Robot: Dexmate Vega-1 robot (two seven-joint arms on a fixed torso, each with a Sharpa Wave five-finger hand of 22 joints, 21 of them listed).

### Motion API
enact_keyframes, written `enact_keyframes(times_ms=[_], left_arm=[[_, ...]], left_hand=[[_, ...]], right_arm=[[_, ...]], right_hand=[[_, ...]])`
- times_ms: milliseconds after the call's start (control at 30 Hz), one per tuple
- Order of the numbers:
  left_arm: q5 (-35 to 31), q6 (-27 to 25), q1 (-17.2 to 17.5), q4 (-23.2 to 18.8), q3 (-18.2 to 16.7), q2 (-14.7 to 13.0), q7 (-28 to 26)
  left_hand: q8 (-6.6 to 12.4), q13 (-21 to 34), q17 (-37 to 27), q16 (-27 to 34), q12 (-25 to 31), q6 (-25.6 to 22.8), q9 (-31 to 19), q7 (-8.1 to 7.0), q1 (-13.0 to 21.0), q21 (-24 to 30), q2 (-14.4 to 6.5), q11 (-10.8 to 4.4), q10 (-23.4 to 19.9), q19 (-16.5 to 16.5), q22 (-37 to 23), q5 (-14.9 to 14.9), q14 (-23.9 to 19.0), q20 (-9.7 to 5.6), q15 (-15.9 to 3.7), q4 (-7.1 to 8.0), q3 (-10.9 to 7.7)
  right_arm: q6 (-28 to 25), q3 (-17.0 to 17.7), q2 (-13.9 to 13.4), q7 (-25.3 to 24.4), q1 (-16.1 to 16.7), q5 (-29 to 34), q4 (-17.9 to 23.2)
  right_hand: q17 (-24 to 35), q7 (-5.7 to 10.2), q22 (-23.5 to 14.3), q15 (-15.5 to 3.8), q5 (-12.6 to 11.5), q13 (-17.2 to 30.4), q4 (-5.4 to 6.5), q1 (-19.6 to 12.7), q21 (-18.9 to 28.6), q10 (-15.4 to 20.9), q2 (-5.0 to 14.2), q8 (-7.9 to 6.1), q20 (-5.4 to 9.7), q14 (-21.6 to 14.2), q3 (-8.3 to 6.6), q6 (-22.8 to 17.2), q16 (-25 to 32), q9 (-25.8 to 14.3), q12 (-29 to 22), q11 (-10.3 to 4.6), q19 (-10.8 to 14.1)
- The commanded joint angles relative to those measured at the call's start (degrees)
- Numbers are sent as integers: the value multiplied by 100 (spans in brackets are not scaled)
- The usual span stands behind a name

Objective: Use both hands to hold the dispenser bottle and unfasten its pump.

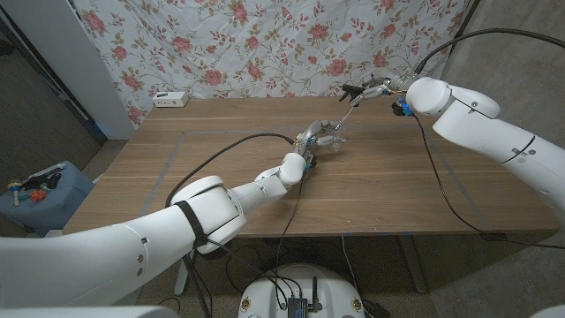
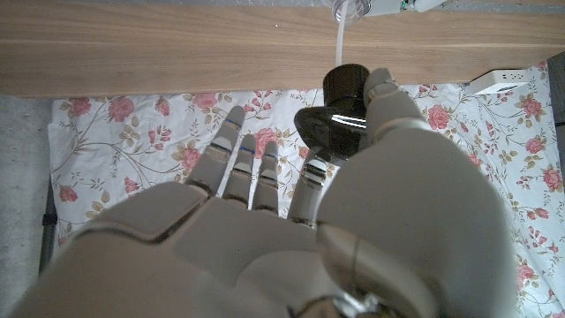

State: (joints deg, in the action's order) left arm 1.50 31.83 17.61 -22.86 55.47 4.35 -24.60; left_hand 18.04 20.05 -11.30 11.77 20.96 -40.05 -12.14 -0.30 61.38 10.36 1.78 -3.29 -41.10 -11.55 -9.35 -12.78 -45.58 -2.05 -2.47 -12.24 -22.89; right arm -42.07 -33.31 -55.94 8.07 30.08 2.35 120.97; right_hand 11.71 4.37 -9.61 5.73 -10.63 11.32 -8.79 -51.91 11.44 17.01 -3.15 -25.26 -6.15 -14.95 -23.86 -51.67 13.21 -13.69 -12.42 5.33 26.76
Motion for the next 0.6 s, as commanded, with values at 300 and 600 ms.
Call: enact_keyframes(times_ms=[300, 600], left_arm=[[-156, 98, 148, -234, -53, -116, -127], [-190, 76, 184, -269, -101, -119, -125]], left_hand=[[20, 1166, -33, 49, 24, -1097, -25, -283, -693, 5, -796, -652, -844, -48, -3, -49, -330, -342, -686, 311, -336], [13, 1166, -28, 41, 22, -1086, -25, -276, -699, 5, -794, -644, -854, -49, -3, -49, -321, -341, -682, 314, -335]], right_arm=[[-219, 137, -210, -54, 73, -148, 296], [-306, 210, -326, -37, 74, -226, 424]], right_hand=[[20, -33, -9, -12, 10, 15, 2, -14, -18, 69, 44, -49, 4, -44, -45, -76, 19, -12, 20, -7, 82], [17, -47, -8, -13, 14, 15, -4, -22, -24, 110, 43, -55, 9, -54, -41, -93, 14, -5, 16, 4, 85]])
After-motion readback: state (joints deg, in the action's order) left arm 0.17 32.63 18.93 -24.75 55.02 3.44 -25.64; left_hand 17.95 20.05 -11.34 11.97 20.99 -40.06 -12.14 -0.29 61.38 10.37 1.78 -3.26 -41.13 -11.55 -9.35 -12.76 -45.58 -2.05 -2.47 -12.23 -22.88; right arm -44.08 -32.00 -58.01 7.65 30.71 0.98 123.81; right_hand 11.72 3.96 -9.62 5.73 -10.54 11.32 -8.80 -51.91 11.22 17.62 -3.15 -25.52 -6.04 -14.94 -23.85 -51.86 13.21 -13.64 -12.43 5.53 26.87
